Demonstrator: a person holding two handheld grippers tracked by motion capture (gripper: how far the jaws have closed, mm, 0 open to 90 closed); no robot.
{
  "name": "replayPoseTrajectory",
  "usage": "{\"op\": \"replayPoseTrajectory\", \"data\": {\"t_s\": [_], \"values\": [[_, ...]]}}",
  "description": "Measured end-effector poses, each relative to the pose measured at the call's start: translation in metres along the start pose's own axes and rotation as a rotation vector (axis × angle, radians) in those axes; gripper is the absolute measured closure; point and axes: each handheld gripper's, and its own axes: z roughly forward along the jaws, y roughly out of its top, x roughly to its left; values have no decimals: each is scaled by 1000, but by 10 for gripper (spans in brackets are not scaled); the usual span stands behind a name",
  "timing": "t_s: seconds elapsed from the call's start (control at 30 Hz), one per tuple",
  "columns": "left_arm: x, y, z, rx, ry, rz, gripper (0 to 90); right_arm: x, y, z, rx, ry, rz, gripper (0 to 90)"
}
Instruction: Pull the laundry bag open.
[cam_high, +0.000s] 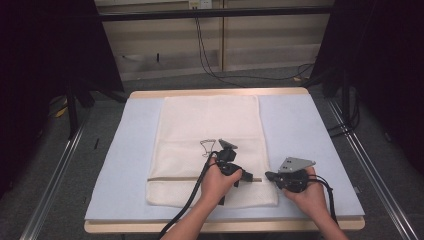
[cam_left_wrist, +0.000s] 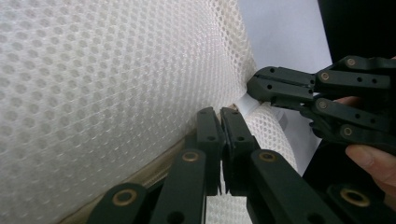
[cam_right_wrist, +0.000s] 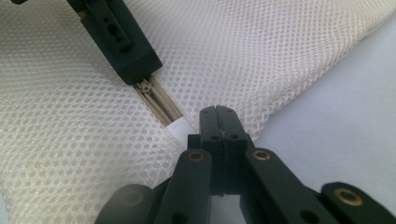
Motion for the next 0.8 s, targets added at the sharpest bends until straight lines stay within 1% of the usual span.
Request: {"op": "replayPoseTrajectory", "data": {"t_s": [0.07, 0.1, 0.17, 0.2, 0.23, 0.27, 0.3, 0.33, 0.37, 0.4, 0.43, 0.47, 0.57, 0.6, 0.63, 0.73, 0.77, 0.8], "values": [[1, 0, -2, 2, 0, -1, 874, 0, 0, 0, 0, 1, -12, 900], [2, 0, -2, 2, -7, -2, 874, 0, 0, 0, 0, 1, -11, 900], [2, 0, -5, 4, -1, 3, 874, 0, 0, 0, 2, 0, -4, 900], [4, 1, -6, 9, 0, 13, 874, 0, 0, 0, 1, 2, -4, 900], [4, 1, -7, 11, -13, 4, 874, 0, 0, 0, 2, 3, -2, 900], [5, 0, -9, 13, 2, 7, 874, 0, 0, 0, 1, 4, -1, 900], [6, 0, -9, 8, -11, -2, 874, 0, 0, 0, 2, 6, 2, 900], [7, 0, -11, 10, -3, 2, 874, -1, 0, 0, 0, 4, 1, 900], [7, 0, -12, 16, -9, -3, 874, -1, 0, 0, 1, 5, -1, 900], [8, 0, -13, 11, -2, 6, 873, -1, 0, 0, 1, 5, 0, 900], [8, 0, -14, 8, -7, 8, 873, 0, 0, 0, 1, 4, -1, 900], [8, -1, -15, 12, 3, 3, 873, 0, 0, 0, 2, 4, -4, 900], [10, -1, -16, 9, -6, 4, 874, 0, 0, 0, 4, 4, -1, 900], [10, -1, -18, 12, 7, 9, 874, 0, 0, 0, 3, 3, -1, 900], [11, -1, -18, 12, 7, 9, 874, 0, 0, 0, 2, 4, -3, 900], [12, -1, -19, 11, -7, 1, 874, 0, 1, 0, 2, 4, -5, 900], [12, -1, -19, 11, 3, 0, 874, 0, 1, 0, 2, 4, -4, 900], [13, -1, -20, 17, -2, -1, 874, 0, 1, 0, 2, 5, -4, 900]]}}
